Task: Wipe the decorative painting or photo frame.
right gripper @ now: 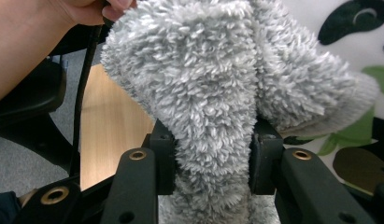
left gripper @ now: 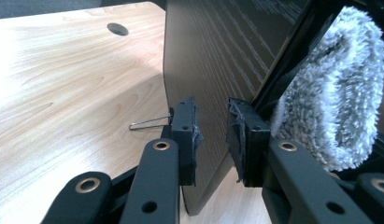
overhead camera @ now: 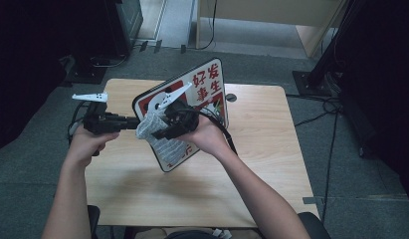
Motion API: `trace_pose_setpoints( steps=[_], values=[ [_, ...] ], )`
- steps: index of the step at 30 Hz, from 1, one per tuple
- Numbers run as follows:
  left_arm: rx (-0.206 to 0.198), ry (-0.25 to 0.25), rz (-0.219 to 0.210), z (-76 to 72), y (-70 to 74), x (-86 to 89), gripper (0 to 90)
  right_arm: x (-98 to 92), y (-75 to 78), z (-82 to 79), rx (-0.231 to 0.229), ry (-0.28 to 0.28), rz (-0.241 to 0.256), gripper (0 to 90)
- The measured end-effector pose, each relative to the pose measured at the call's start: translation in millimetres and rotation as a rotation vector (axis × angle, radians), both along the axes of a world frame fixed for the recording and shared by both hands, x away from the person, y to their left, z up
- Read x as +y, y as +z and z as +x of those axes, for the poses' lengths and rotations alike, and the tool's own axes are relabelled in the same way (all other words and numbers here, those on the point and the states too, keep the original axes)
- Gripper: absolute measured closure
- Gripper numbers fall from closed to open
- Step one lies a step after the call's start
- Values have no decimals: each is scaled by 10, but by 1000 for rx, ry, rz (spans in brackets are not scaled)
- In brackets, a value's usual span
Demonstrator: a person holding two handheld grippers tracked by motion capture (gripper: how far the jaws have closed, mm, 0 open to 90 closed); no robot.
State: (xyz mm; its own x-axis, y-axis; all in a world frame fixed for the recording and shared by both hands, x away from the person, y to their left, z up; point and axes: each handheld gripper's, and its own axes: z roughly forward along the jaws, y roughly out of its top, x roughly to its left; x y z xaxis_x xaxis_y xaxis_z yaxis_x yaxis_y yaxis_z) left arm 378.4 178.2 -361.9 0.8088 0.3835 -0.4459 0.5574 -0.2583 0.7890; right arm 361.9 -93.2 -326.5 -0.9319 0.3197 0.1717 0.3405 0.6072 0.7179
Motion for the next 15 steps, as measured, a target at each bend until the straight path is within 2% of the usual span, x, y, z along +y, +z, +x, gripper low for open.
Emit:
trace_pose_setpoints(
  steps=[15],
  values=[
    [5, -3, 4, -3, -8, -2, 740, -57, -156, -15, 3, 4, 10, 619]
  ],
)
